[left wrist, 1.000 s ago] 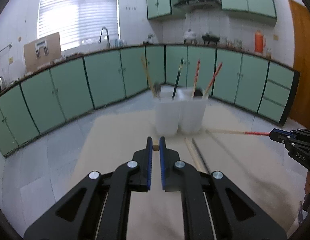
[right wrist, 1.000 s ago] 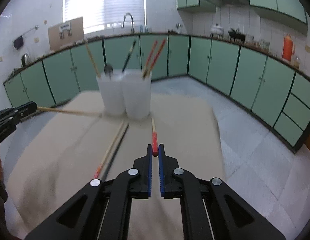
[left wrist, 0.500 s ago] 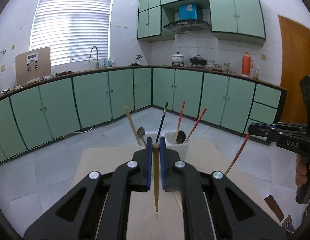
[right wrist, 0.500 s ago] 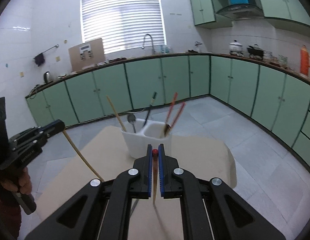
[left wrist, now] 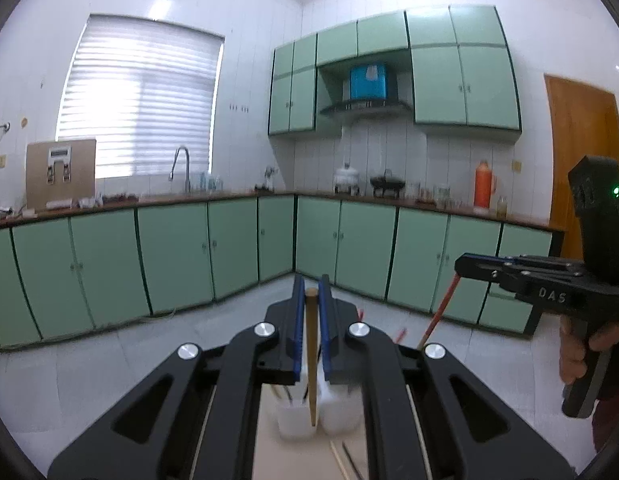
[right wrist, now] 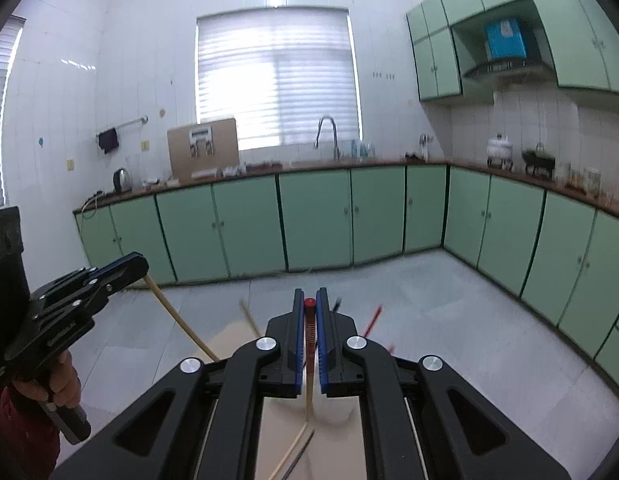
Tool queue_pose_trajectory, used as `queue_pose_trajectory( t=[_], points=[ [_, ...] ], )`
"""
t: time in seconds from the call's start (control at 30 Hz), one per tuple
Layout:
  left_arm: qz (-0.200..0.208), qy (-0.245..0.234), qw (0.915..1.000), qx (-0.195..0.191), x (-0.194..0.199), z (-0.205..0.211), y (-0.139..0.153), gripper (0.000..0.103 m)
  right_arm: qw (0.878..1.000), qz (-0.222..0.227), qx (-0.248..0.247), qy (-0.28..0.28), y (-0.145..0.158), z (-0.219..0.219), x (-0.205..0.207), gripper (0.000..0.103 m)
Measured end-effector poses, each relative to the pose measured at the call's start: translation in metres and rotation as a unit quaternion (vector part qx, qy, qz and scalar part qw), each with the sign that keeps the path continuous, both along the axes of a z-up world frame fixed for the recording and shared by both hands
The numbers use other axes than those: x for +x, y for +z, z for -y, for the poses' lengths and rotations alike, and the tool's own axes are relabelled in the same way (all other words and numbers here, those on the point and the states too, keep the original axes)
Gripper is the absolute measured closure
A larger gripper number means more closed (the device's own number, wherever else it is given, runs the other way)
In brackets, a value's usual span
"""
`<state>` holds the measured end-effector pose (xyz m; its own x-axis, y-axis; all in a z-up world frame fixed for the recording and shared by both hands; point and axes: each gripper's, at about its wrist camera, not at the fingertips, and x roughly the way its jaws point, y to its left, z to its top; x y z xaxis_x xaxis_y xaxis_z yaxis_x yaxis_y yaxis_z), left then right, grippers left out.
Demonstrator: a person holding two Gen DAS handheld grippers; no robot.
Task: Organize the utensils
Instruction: 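Lift both chopsticks and lower them into the white holder, then open both tools to release the chopsticks and withdraw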
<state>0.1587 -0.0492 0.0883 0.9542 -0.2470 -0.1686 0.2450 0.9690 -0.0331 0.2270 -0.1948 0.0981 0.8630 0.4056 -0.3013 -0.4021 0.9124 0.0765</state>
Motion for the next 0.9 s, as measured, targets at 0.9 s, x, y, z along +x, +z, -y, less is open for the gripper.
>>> queue_pose_trajectory(
  t=[0.9],
  points=[
    [-0.120, 0.002, 0.9915, 0.050, 0.153, 0.033, -0.105, 0.095, 0.997, -0.065, -0.041, -0.031, -0.104, -0.023, 0.097, 0.097]
  ],
)
